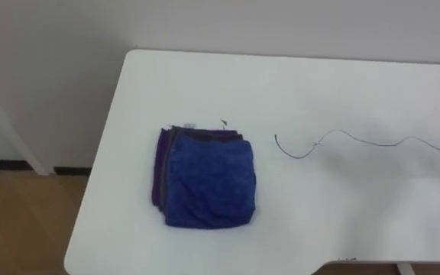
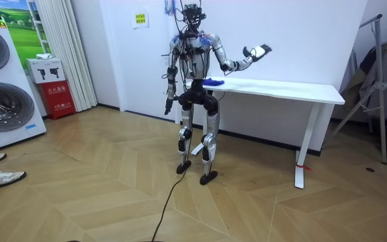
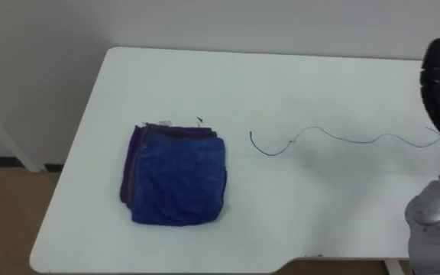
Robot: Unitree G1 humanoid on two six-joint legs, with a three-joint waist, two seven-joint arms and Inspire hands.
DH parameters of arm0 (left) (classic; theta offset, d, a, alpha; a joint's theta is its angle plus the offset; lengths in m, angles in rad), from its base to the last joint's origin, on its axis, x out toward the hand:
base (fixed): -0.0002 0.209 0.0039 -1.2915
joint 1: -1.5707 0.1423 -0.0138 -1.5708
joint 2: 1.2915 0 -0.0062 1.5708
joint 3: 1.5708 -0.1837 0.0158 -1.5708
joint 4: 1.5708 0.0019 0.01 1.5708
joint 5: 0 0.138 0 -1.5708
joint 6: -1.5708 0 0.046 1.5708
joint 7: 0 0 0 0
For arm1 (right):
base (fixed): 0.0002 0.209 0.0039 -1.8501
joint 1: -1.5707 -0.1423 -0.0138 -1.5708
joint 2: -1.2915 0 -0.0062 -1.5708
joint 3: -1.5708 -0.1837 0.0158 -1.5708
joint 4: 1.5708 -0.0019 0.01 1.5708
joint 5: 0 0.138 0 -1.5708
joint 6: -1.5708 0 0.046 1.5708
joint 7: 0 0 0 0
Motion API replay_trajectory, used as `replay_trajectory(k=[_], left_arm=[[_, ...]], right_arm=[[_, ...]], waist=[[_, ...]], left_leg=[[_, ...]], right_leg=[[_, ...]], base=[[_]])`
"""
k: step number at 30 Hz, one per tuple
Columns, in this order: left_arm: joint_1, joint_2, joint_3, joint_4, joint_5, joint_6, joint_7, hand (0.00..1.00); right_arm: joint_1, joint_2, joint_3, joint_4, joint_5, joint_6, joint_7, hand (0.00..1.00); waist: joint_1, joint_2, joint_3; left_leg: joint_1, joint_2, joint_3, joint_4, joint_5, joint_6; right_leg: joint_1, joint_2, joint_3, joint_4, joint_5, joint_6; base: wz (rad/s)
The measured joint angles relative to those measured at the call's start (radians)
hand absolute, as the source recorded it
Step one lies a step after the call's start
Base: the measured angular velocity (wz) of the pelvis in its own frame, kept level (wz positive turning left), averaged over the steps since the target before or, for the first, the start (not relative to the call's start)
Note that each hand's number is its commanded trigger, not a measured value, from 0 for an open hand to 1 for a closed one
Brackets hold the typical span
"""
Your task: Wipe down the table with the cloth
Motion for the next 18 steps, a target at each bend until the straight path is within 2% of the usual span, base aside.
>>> replay_trajectory(k=[5, 7, 9, 11, 12, 13, 15, 18], left_arm=[[-0.009, 0.000, -0.019, -0.004, 0.000, -0.015, -0.009, 0.00], [-0.007, 0.000, -0.033, -0.006, 0.000, -0.015, -0.012, 0.00], [-0.011, 0.000, -0.054, -0.009, -0.001, -0.016, -0.011, 0.00], [-0.026, -0.001, -0.091, -0.009, -0.002, -0.017, -0.010, 0.00], [-0.032, -0.002, -0.096, -0.007, -0.001, -0.020, -0.010, 0.00], [-0.047, -0.003, -0.098, -0.002, -0.001, -0.024, -0.010, 0.00], [-0.061, -0.003, -0.098, 0.000, 0.000, -0.028, -0.010, 0.00], [-0.071, -0.003, -0.115, 0.000, 0.000, -0.039, -0.010, 0.00]], right_arm=[[-0.008, 0.000, 0.102, -0.166, -0.115, -0.011, 0.057, 0.00], [-0.043, 0.000, 0.141, -0.168, -0.138, -0.017, 0.070, 0.00], [-0.069, 0.000, 0.192, -0.167, -0.140, -0.011, 0.087, 0.00], [-0.084, 0.000, 0.277, -0.165, -0.171, -0.011, 0.112, 0.00], [-0.084, 0.001, 0.293, -0.165, -0.188, -0.011, 0.120, 0.00], [-0.084, 0.002, 0.325, -0.165, -0.235, -0.013, 0.137, 0.00], [-0.091, 0.002, 0.375, -0.165, -0.292, -0.017, 0.163, 0.00], [-0.092, 0.002, 0.444, -0.165, -0.316, -0.021, 0.215, 0.00]], waist=[[0.039, -0.007, -0.0050], [0.041, -0.012, -0.0081], [0.064, -0.018, -0.0102], [0.076, -0.020, -0.0068], [0.080, -0.026, -0.0095], [0.090, -0.022, -0.0065], [0.113, -0.026, -0.0069], [0.129, -0.025, -0.0029]], left_leg=[[-0.017, 0.001, -0.012, 0.000, 0.001, -0.001], [-0.015, 0.000, -0.015, 0.000, 0.001, 0.000], [-0.010, 0.000, -0.018, -0.001, 0.001, 0.000], [-0.002, -0.001, -0.040, -0.001, 0.001, 0.000], [0.000, -0.001, -0.041, -0.003, 0.001, 0.000], [0.002, -0.001, -0.043, -0.003, 0.001, 0.000], [0.003, 0.000, -0.043, -0.004, 0.001, 0.000], [0.001, -0.002, -0.047, -0.008, 0.001, 0.000]], right_leg=[[-0.017, 0.001, -0.012, 0.000, 0.000, 0.000], [-0.014, 0.001, -0.015, 0.000, 0.000, 0.000], [-0.010, 0.000, -0.016, -0.001, 0.000, 0.000], [0.006, 0.000, -0.039, -0.003, 0.000, 0.000], [0.009, 0.000, -0.043, -0.002, 0.000, 0.000], [0.013, 0.001, -0.040, -0.004, 0.000, 0.000], [0.013, 0.001, -0.039, -0.004, 0.000, 0.000], [0.013, 0.000, -0.040, -0.004, 0.000, 0.000]], base=[[0.07], [0.05], [0.00], [0.19], [0.26], [0.11], [0.00], [0.06]])
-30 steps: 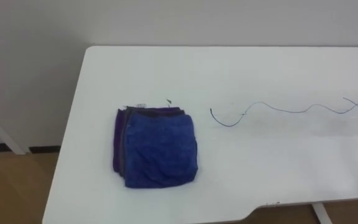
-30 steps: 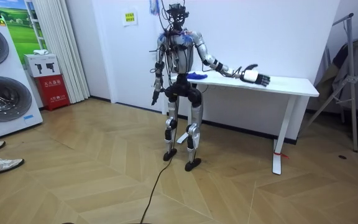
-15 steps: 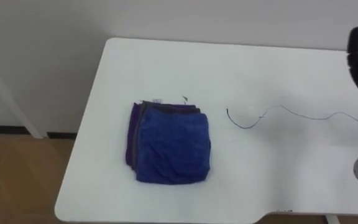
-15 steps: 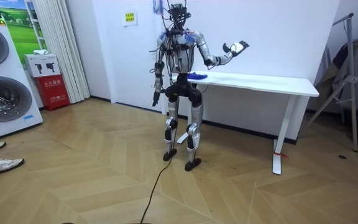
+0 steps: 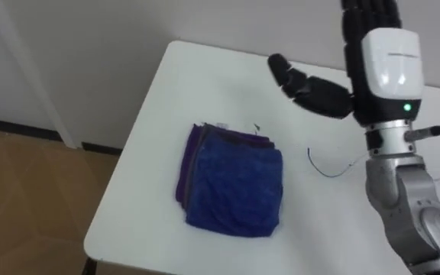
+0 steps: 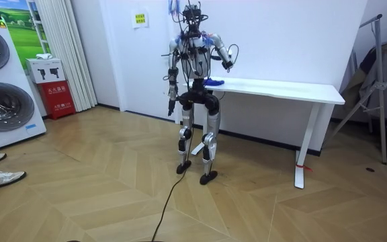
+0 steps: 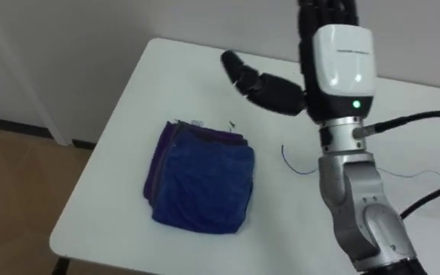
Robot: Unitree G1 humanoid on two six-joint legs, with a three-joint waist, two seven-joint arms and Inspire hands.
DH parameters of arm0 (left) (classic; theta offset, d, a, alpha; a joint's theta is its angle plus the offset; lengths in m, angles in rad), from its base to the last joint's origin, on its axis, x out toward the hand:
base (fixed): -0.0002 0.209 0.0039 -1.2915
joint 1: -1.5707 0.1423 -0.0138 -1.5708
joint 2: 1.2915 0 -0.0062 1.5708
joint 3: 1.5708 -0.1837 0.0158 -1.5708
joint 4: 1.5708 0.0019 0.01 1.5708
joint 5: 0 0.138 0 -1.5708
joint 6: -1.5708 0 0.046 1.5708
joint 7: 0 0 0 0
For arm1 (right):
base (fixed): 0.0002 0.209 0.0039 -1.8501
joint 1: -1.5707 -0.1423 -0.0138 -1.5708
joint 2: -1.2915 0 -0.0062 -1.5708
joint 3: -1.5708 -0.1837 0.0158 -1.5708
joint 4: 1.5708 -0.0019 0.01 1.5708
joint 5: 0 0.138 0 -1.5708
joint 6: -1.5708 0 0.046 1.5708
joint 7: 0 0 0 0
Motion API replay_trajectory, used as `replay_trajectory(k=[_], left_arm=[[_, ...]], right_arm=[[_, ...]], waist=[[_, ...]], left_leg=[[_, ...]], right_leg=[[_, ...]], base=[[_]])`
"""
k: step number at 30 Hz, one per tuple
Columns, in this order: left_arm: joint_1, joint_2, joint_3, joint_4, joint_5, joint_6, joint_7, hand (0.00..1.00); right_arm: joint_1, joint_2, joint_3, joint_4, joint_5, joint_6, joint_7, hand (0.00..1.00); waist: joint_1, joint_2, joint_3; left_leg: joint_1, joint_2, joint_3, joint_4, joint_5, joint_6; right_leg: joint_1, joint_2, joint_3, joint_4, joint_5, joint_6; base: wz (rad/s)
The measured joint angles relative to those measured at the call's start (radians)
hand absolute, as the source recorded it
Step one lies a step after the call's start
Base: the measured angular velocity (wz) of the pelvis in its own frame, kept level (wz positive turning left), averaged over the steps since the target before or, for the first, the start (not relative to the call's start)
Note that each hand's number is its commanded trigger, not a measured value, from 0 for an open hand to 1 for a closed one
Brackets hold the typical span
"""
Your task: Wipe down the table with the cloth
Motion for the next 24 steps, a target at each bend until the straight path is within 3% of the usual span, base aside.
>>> replay_trajectory(k=[5, 11, 21, 24], left_arm=[[0.002, 0.006, -0.013, 0.009, -0.002, -0.001, 0.001, 0.00], [0.002, 0.009, -0.041, 0.016, 0.000, -0.006, 0.001, 0.00], [-0.002, 0.008, -0.045, 0.003, 0.000, -0.028, 0.021, 0.00], [-0.004, 0.008, -0.046, 0.003, 0.000, -0.029, 0.022, 0.00]], right_arm=[[0.000, 0.020, 0.071, 0.000, -0.026, 0.008, 0.047, 0.00], [0.008, 0.035, 0.157, 0.002, -0.047, -0.003, 0.058, 0.00], [0.127, 0.067, 0.186, 0.041, -0.123, -0.022, 0.108, 0.00], [0.144, 0.069, 0.186, 0.041, -0.142, -0.022, 0.125, 0.00]], waist=[[0.023, -0.005, -0.0011], [0.021, -0.001, 0.0015], [0.014, 0.004, 0.0031], [0.013, 0.010, -0.0005]], left_leg=[[-0.016, 0.000, -0.007, -0.001, 0.000, 0.000], [-0.014, 0.000, -0.024, 0.000, 0.000, 0.000], [-0.018, -0.001, -0.020, -0.004, 0.000, 0.000], [-0.018, -0.001, -0.019, -0.004, 0.000, 0.000]], right_leg=[[-0.015, 0.001, 0.000, 0.000, 0.000, 0.000], [-0.010, 0.002, -0.001, 0.000, 0.000, 0.000], [-0.012, 0.002, 0.004, -0.001, 0.000, 0.000], [-0.010, 0.002, 0.009, -0.002, 0.000, 0.000]], base=[[0.01], [0.05], [0.00], [0.02]])
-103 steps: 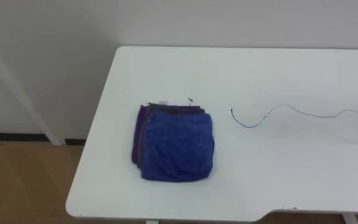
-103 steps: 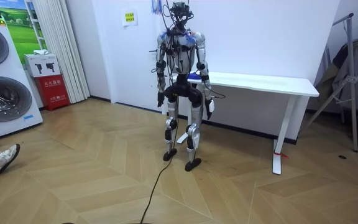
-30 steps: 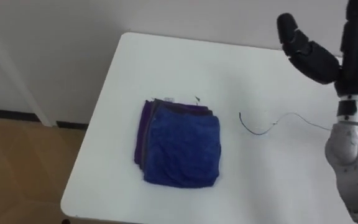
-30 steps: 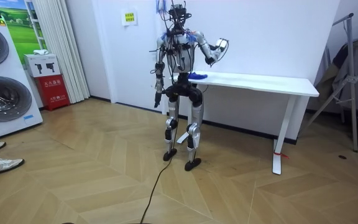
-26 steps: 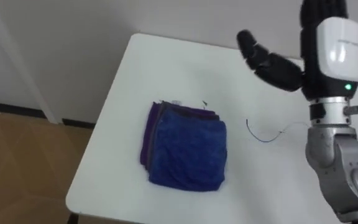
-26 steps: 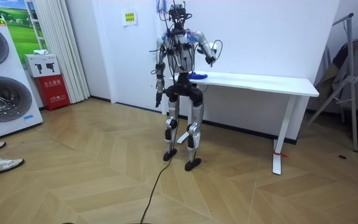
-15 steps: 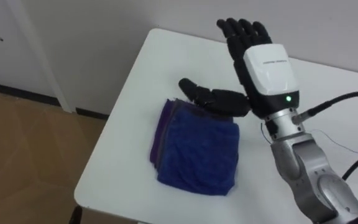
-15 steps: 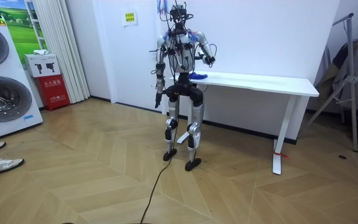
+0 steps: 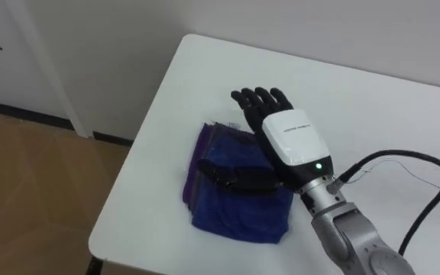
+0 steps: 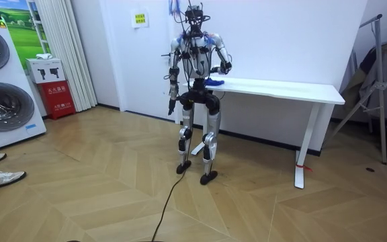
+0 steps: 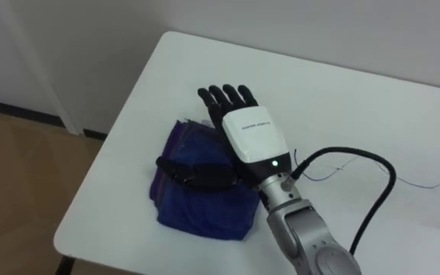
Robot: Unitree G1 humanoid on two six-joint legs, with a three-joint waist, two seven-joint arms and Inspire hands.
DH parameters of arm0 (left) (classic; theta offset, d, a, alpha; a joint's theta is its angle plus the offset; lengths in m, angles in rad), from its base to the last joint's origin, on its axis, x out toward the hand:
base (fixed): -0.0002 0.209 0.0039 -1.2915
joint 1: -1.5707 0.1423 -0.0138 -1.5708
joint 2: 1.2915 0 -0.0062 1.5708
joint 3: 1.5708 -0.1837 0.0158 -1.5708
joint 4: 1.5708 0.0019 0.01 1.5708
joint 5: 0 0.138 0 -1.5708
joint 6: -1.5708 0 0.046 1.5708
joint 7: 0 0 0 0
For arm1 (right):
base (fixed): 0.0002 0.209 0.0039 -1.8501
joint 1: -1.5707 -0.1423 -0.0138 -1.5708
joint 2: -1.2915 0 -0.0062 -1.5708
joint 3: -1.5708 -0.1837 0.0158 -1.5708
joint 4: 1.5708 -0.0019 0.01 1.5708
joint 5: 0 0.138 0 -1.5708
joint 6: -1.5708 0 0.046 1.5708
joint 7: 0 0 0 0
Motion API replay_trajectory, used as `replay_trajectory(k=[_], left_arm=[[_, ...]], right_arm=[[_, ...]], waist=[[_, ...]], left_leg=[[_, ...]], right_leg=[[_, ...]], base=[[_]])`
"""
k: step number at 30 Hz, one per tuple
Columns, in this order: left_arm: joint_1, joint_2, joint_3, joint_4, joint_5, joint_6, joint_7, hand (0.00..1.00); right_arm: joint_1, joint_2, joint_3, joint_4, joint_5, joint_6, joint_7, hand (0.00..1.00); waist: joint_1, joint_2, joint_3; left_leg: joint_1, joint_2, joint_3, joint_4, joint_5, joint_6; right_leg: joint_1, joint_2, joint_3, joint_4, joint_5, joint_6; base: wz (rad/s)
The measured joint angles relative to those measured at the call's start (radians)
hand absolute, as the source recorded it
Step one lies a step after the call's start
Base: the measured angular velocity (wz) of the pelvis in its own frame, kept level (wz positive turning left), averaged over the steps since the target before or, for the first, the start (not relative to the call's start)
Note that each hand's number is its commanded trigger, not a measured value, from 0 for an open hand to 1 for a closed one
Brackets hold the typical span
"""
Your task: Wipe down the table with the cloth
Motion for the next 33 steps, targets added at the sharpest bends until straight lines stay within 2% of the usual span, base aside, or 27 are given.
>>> replay_trajectory(k=[2, 6, 10, 14, 22, 26, 27, 28, 33], left_arm=[[0.003, 0.000, -0.009, 0.000, 0.001, 0.000, 0.001, 0.00], [0.012, 0.001, -0.020, 0.003, -0.001, -0.016, 0.001, 0.00], [0.017, 0.001, -0.031, 0.006, 0.000, -0.032, -0.001, 0.00], [0.017, 0.000, -0.032, 0.006, 0.000, -0.034, -0.007, 0.00], [0.013, -0.001, -0.033, 0.006, 0.000, -0.039, -0.014, 0.00], [0.011, -0.003, -0.041, 0.007, 0.000, -0.040, -0.016, 0.00], [0.011, -0.003, -0.041, 0.007, 0.000, -0.040, -0.017, 0.00], [0.011, -0.004, -0.041, 0.007, 0.000, -0.040, -0.022, 0.00], [0.010, -0.004, -0.040, 0.011, -0.001, -0.040, -0.023, 0.00]], right_arm=[[0.018, 0.000, -0.001, 0.000, -0.003, 0.000, 0.002, 0.00], [0.041, 0.002, -0.001, 0.000, -0.033, -0.019, 0.009, 0.00], [0.060, 0.007, -0.001, 0.000, -0.062, -0.049, 0.009, 0.00], [0.103, 0.014, 0.000, 0.051, -0.062, -0.052, 0.009, 0.00], [0.123, 0.021, -0.002, 0.078, -0.063, -0.053, 0.009, 0.00], [0.135, 0.039, -0.001, 0.133, -0.071, -0.060, 0.009, 0.00], [0.138, 0.038, -0.001, 0.136, -0.072, -0.061, 0.009, 0.39], [0.144, 0.038, -0.001, 0.136, -0.076, -0.065, 0.008, 1.00], [0.149, 0.039, -0.004, 0.155, -0.070, -0.075, -0.045, 1.00]], waist=[[0.000, 0.006, -0.0044], [-0.002, 0.017, -0.0004], [-0.016, 0.019, -0.0021], [-0.025, 0.021, -0.0114], [-0.043, 0.019, -0.0084], [-0.050, 0.009, -0.0048], [-0.051, 0.008, -0.0042], [-0.052, 0.006, -0.0045], [-0.056, 0.010, -0.0055]], left_leg=[[0.003, 0.000, -0.006, 0.000, 0.000, 0.000], [0.015, -0.001, -0.014, 0.000, 0.000, 0.000], [0.009, -0.002, -0.013, 0.000, 0.000, 0.000], [0.010, -0.002, -0.012, 0.000, 0.000, 0.000], [-0.002, -0.002, -0.005, 0.000, 0.000, 0.000], [-0.004, -0.002, -0.005, 0.002, 0.000, 0.000], [-0.006, -0.002, -0.005, 0.003, 0.000, 0.000], [-0.009, -0.002, -0.004, 0.005, 0.000, 0.000], [-0.008, -0.003, -0.003, 0.007, 0.000, 0.000]], right_leg=[[0.004, 0.000, 0.003, 0.001, 0.000, 0.000], [0.015, 0.001, 0.019, -0.002, 0.000, 0.000], [0.017, 0.002, 0.020, -0.013, 0.000, 0.000], [0.021, 0.002, 0.014, -0.013, 0.000, 0.000], [0.016, 0.001, 0.015, -0.014, 0.000, 0.000], [0.016, 0.001, 0.010, -0.015, 0.000, 0.000], [0.015, 0.001, 0.010, -0.014, 0.000, 0.000], [0.012, 0.000, 0.009, -0.014, 0.000, 0.000], [0.015, 0.000, 0.007, -0.015, 0.000, 0.000]], base=[[0.07], [0.00], [0.02], [0.03], [0.00], [0.01], [0.00], [0.00], [0.00]])
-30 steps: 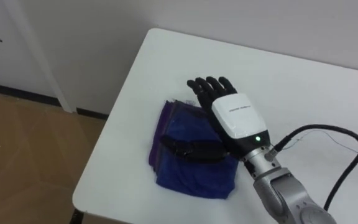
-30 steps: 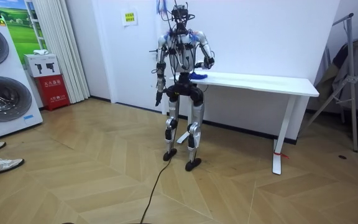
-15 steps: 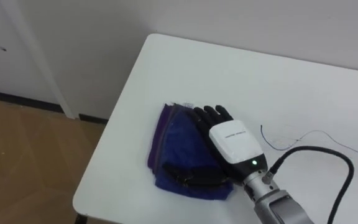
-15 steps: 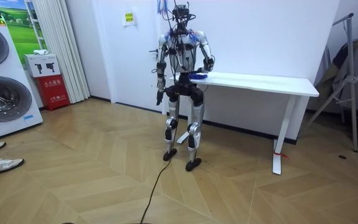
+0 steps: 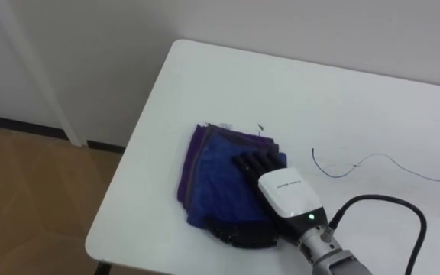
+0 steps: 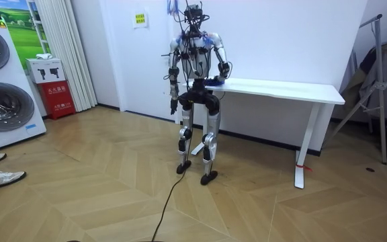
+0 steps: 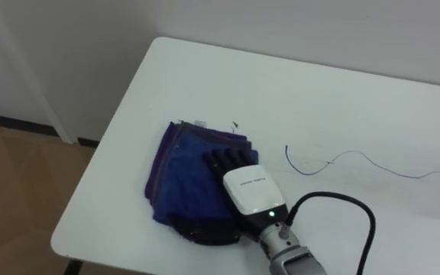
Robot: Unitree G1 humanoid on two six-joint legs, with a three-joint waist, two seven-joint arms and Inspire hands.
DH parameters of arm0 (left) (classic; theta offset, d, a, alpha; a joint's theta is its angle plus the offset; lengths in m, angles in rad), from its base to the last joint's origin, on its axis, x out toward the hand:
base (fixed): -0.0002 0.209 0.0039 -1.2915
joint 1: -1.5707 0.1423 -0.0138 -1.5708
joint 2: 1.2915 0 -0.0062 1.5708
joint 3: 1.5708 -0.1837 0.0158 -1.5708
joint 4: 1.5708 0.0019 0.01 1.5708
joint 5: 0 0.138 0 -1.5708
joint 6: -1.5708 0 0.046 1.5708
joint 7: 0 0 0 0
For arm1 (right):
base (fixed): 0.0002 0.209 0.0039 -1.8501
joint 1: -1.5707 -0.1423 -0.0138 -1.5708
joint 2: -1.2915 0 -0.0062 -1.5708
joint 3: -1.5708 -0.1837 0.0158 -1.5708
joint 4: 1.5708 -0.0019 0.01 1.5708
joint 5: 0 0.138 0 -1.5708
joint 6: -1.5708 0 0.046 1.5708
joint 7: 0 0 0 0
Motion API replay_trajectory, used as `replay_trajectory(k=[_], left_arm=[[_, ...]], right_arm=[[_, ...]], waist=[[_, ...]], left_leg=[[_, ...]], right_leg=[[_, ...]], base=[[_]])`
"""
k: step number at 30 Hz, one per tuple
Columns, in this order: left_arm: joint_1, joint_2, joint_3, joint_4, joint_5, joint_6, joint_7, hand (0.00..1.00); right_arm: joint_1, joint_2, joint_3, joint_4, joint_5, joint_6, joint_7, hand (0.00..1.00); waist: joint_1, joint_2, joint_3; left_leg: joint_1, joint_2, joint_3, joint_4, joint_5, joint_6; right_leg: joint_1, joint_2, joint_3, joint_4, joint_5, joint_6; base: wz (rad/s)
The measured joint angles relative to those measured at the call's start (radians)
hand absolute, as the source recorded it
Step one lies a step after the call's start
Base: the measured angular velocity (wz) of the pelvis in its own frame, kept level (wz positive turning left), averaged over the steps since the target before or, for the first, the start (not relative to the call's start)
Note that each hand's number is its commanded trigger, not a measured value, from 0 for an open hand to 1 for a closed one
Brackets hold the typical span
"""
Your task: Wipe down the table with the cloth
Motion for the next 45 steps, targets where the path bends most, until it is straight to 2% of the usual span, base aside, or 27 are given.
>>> replay_trajectory(k=[7, 14, 21, 22, 25, 27, 29, 32, 33, 35, 36, 38, 40, 42, 44, 45], left_arm=[[0.001, -0.001, 0.006, 0.001, 0.000, 0.001, 0.000, 0.00], [0.001, -0.003, 0.010, 0.000, 0.001, 0.001, -0.006, 0.00], [0.007, -0.010, 0.011, -0.001, -0.001, 0.001, -0.010, 0.00], [0.008, -0.010, 0.011, -0.001, -0.004, 0.001, -0.010, 0.00], [0.009, -0.011, 0.006, -0.001, -0.012, 0.000, -0.007, 0.00], [0.009, -0.011, 0.003, -0.001, -0.013, -0.001, -0.003, 0.00], [0.010, -0.012, -0.004, -0.003, -0.013, -0.001, 0.000, 0.00], [0.013, -0.012, -0.011, -0.023, -0.012, 0.002, 0.002, 0.00], [0.013, -0.016, -0.011, -0.040, -0.012, 0.003, 0.002, 0.00], [0.018, -0.022, -0.011, -0.055, -0.010, 0.003, 0.002, 0.00], [0.019, -0.023, -0.008, -0.061, -0.010, 0.005, 0.001, 0.00], [0.024, -0.023, -0.006, -0.068, -0.010, 0.014, 0.001, 0.00], [0.036, -0.023, 0.015, -0.075, -0.009, 0.029, -0.002, 0.00], [0.057, -0.019, 0.049, -0.074, -0.001, 0.043, -0.006, 0.00], [0.080, -0.013, 0.083, -0.071, 0.000, 0.061, -0.005, 0.00], [0.088, -0.008, 0.088, -0.071, 0.000, 0.063, -0.005, 0.00]], right_arm=[[-0.007, -0.001, -0.012, -0.002, -0.007, 0.001, -0.099, 1.00], [-0.013, -0.002, -0.011, -0.005, -0.007, -0.022, -0.121, 1.00], [-0.045, -0.003, -0.016, -0.004, 0.000, -0.026, -0.075, 1.00], [-0.053, -0.003, -0.016, 0.000, 0.000, -0.025, -0.070, 1.00], [-0.066, -0.004, -0.016, 0.005, 0.001, -0.021, -0.065, 1.00], [-0.081, -0.004, -0.015, 0.009, 0.004, -0.017, -0.060, 1.00], [-0.122, -0.003, -0.011, 0.034, 0.026, -0.015, -0.053, 1.00], [-0.177, -0.002, -0.010, 0.081, 0.076, -0.013, -0.036, 1.00], [-0.222, -0.002, -0.010, 0.121, 0.124, -0.008, -0.021, 1.00], [-0.286, -0.002, -0.011, 0.172, 0.163, 0.021, 0.002, 1.00], [-0.324, -0.001, -0.023, 0.212, 0.183, 0.033, 0.010, 1.00], [-0.379, -0.001, -0.054, 0.316, 0.256, 0.031, 0.010, 1.00], [-0.425, -0.001, -0.136, 0.435, 0.353, 0.031, 0.009, 1.00], [-0.466, -0.009, -0.204, 0.527, 0.381, 0.030, 0.009, 1.00], [-0.472, -0.051, -0.293, 0.637, 0.419, 0.031, -0.030, 1.00], [-0.470, -0.058, -0.317, 0.656, 0.426, 0.031, -0.039, 1.00]], waist=[[0.001, 0.008, -0.0086], [0.001, 0.008, -0.0086], [0.002, 0.010, -0.0047], [0.001, 0.010, -0.0029], [0.003, 0.010, 0.0003], [0.006, 0.010, 0.0056], [0.008, 0.010, 0.0114], [0.019, 0.008, 0.0096], [0.030, 0.006, 0.0086], [0.041, 0.006, 0.0084], [0.048, 0.006, 0.0085], [0.050, 0.004, 0.0072], [0.057, 0.002, 0.0065], [0.056, -0.001, 0.0056], [0.054, -0.001, 0.0054], [0.054, -0.002, 0.0047]], left_leg=[[0.008, -0.001, 0.000, 0.000, 0.000, 0.000], [0.011, -0.002, -0.003, 0.002, 0.000, 0.000], [0.008, -0.002, -0.007, 0.004, 0.000, 0.000], [0.007, -0.003, -0.012, 0.005, 0.000, 0.000], [0.001, -0.004, -0.026, 0.009, 0.000, 0.000], [-0.004, -0.004, -0.028, 0.011, 0.001, -0.001], [-0.012, -0.005, -0.032, 0.017, 0.001, -0.001], [-0.013, -0.005, -0.030, 0.014, 0.003, -0.002], [-0.011, -0.006, -0.026, 0.013, 0.004, -0.001], [-0.009, -0.008, -0.027, 0.013, 0.008, 0.000], [-0.009, -0.009, -0.029, 0.013, 0.008, 0.001], [-0.005, -0.012, -0.037, 0.014, 0.009, 0.002], [0.002, -0.017, -0.055, 0.014, 0.009, 0.002], [-0.001, -0.021, -0.066, 0.015, 0.010, 0.003], [-0.001, -0.030, -0.088, 0.017, 0.011, 0.006], [-0.001, -0.031, -0.091, 0.017, 0.011, 0.006]], right_leg=[[0.007, -0.001, -0.016, 0.000, 0.000, 0.000], [0.013, -0.003, -0.015, 0.000, 0.000, 0.000], [0.016, -0.003, -0.028, 0.000, 0.000, 0.000], [0.018, -0.003, -0.046, 0.000, 0.000, 0.000], [0.018, -0.003, -0.056, 0.001, 0.000, 0.000], [0.017, -0.002, -0.057, 0.000, 0.000, 0.000], [0.013, -0.002, -0.058, 0.000, 0.000, 0.000], [0.008, -0.003, -0.059, 0.002, 0.000, 0.000], [0.006, -0.004, -0.055, 0.002, 0.000, 0.000], [0.005, -0.007, -0.053, 0.002, 0.000, 0.000], [0.006, -0.007, -0.053, 0.002, 0.000, 0.000], [0.012, -0.010, -0.056, 0.001, 0.000, 0.000], [0.021, -0.013, -0.060, 0.001, 0.000, 0.000], [0.023, -0.015, -0.079, 0.001, 0.000, 0.000], [0.036, -0.020, -0.099, 0.002, 0.000, 0.000], [0.037, -0.021, -0.098, 0.003, 0.000, 0.000]], base=[[0.00], [0.00], [0.01], [0.08], [0.13], [0.08], [0.05], [-0.03], [-0.07], [-0.02], [0.07], [0.15], [0.25], [0.21], [0.34], [0.22]])
